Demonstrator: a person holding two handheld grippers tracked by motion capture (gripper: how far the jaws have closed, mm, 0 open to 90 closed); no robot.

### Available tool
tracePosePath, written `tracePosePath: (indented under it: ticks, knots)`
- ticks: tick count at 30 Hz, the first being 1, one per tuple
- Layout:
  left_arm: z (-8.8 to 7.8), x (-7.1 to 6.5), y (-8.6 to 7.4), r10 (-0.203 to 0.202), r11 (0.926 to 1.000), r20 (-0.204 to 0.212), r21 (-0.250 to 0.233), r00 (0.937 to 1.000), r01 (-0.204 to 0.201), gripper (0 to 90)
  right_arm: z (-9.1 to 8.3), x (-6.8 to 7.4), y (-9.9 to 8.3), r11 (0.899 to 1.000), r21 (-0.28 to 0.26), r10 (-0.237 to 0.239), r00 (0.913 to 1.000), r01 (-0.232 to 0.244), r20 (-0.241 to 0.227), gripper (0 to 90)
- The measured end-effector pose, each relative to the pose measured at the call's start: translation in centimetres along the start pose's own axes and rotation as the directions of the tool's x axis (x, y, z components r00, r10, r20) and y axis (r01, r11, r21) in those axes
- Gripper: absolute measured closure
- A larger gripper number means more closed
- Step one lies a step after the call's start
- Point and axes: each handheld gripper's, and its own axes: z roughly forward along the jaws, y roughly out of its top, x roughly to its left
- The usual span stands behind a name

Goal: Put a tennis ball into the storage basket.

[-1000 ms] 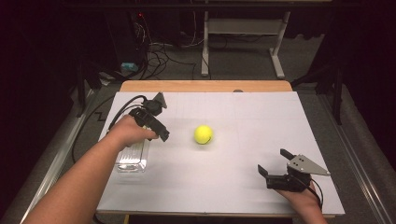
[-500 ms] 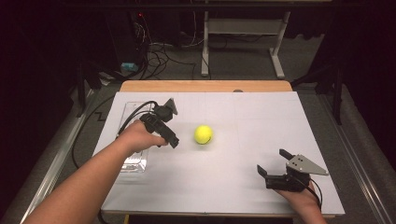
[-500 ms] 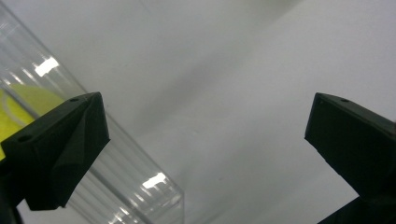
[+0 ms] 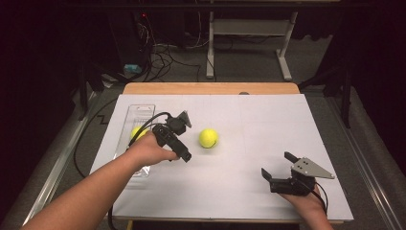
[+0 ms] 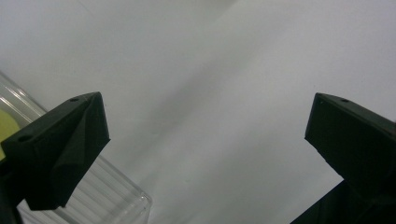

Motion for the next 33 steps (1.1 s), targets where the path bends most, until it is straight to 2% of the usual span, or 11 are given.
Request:
tracePosePath:
  ticks: [9, 16, 21, 24, 33]
  knots:
    - [0.5, -0.1, -0.7, 0.009, 0.9999, 0.02, -0.006, 0.9998, -0.009, 0.7, 1.6, 0.8, 0.7, 1.0, 0.001, 0.011, 0.9994, -0.011, -0.032, 0.0]
    - [1.3, -0.5, -1.6, 0.008, 0.9999, 0.011, -0.01, 0.9999, -0.008, 0.7, 4.1, 2.9, 2.1, 1.0, 0.013, -0.006, 0.9962, 0.007, -0.086, 0.0]
    - [1.6, -0.7, -1.7, 0.022, 0.9997, 0.017, 0.004, 0.9996, -0.022, 0.7, 7.0, 4.4, 3.6, 0.999, 0.031, -0.006, 0.9932, 0.01, -0.117, 1.4]
    - [1.6, -0.6, -1.7, 0.022, 0.9998, 0.021, -0.001, 0.9995, -0.022, 0.7, 9.2, 5.1, 4.3, 0.998, 0.063, -0.015, 0.9915, 0.023, -0.129, 2.5]
    - [2.1, -1.0, -1.5, 0.037, 0.9993, 0.023, 0.005, 0.9991, -0.037, 0.7, 14.9, 6.1, 6.2, 0.987, 0.157, -0.002, 0.9912, 0.023, -0.132, 6.5]
